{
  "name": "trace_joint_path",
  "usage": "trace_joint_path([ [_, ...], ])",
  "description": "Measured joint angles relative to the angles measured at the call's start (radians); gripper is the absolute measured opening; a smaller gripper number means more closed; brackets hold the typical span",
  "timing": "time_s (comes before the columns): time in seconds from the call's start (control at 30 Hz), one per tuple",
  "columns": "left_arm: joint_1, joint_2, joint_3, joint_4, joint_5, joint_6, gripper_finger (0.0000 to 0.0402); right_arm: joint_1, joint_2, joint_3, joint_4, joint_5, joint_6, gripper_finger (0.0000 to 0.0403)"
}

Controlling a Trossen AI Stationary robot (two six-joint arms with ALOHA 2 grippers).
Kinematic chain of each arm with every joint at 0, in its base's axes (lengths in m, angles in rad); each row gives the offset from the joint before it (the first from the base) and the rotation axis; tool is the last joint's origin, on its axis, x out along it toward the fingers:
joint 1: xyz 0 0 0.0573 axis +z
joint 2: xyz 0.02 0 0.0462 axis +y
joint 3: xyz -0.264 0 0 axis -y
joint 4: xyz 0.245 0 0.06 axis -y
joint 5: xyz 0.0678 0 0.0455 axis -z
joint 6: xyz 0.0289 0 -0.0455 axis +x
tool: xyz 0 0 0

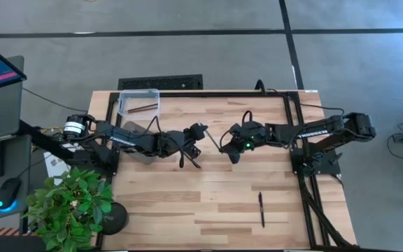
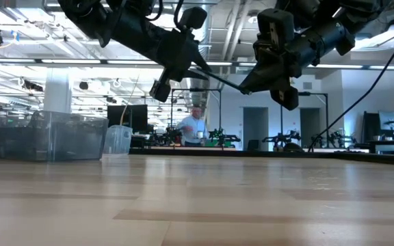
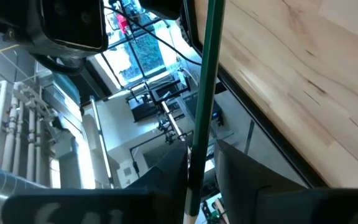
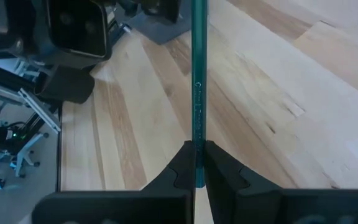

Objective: Sort pens & pencils
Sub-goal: Put the green pencil into the white bin

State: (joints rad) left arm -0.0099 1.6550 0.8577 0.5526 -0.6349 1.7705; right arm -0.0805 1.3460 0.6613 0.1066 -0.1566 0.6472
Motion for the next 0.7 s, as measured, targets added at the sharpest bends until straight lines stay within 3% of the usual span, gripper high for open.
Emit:
trace_joint_path([
  [0.7,0.0,0.001,0.0,-0.012,0.017,-0.01,0.0019,0.002,0.0,0.0,0.0,-0.001,0.0,0.0042],
])
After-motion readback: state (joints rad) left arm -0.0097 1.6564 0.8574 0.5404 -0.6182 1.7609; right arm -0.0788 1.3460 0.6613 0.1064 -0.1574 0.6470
